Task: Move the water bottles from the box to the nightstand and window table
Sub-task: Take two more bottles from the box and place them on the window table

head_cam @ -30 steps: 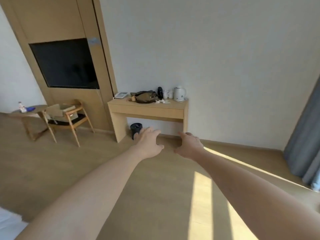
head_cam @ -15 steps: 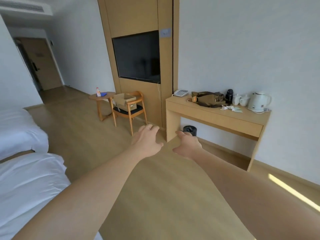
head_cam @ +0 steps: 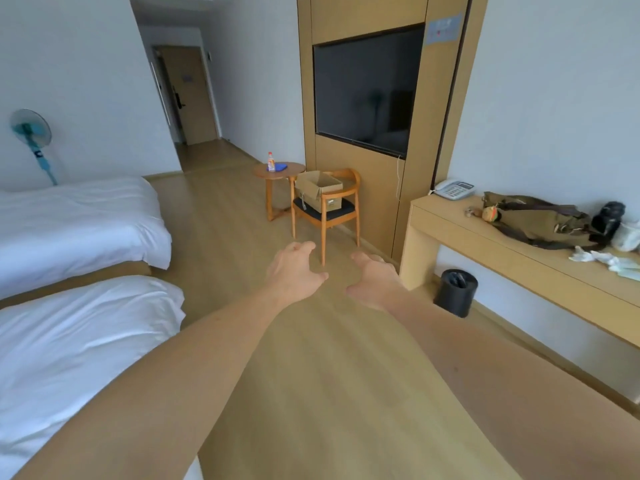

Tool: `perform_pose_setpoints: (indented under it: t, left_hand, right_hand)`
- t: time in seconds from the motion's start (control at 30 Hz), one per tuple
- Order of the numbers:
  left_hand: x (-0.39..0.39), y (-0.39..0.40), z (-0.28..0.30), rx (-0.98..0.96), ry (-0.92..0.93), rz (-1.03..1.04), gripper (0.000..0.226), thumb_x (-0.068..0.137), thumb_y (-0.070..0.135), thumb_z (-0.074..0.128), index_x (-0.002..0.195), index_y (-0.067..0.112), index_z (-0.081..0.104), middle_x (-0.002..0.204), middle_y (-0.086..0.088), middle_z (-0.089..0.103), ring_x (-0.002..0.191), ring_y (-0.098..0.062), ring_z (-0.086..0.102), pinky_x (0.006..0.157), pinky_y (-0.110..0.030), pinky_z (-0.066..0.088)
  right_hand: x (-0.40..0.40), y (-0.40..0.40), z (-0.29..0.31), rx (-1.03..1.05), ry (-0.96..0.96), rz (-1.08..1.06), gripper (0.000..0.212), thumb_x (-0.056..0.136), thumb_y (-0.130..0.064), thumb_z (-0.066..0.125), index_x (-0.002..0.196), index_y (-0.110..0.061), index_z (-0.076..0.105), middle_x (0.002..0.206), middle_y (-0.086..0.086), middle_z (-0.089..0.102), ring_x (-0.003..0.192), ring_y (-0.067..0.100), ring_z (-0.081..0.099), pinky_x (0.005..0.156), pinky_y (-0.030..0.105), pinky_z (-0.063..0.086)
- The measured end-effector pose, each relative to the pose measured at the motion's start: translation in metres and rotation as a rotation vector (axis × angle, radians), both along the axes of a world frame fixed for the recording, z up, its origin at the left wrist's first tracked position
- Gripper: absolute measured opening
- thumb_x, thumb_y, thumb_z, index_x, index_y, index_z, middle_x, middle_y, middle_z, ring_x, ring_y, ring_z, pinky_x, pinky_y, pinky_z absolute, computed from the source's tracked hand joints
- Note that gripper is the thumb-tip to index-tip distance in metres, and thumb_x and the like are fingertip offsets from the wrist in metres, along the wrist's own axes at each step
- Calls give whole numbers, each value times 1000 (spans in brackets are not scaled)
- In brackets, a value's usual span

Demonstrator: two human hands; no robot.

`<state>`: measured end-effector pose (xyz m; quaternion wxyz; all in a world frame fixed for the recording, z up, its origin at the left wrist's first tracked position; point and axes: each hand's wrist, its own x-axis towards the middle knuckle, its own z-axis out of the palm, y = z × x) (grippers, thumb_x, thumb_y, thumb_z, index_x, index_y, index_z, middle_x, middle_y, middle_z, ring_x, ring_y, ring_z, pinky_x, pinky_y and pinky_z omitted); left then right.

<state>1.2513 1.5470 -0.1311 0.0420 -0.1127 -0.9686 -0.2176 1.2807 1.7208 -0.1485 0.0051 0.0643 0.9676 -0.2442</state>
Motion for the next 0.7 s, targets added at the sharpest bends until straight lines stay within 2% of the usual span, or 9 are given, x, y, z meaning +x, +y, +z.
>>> perform_pose_setpoints:
  t: [0.13,0.23,0.47,0.7]
  left_hand:
    - [-78,0,-2,-24,32,-11,73,91,44,74,153,23,42,158,-5,42,142,-29,44,112,-48,44]
    - [-147,-3,-1,23,57,-24,73,90,42,75,153,23,42,159,-4,41,143,-29,42,113,-48,44]
    - [-319,-13,26,116,33,10,72,91,40,74,153,22,43,156,-7,44,142,-30,42,112,-48,44]
    - [-455,-18,27,114,22,-7,71,91,41,74,153,23,43,156,-6,44,142,-29,42,111,-46,45]
  right_hand:
    - [-79,-1,1,17,29,7,83,87,-17,69,158,-29,29,159,10,37,143,37,38,109,52,45]
    - [-149,-6,3,28,55,26,84,87,-22,72,158,-30,28,155,10,39,137,36,44,103,52,50]
    - [-316,-14,35,38,76,14,80,85,-26,72,155,-28,32,144,8,46,130,35,47,102,52,50]
    - [-452,-22,39,-1,75,16,83,87,-24,71,157,-33,29,146,10,46,130,34,48,102,51,51]
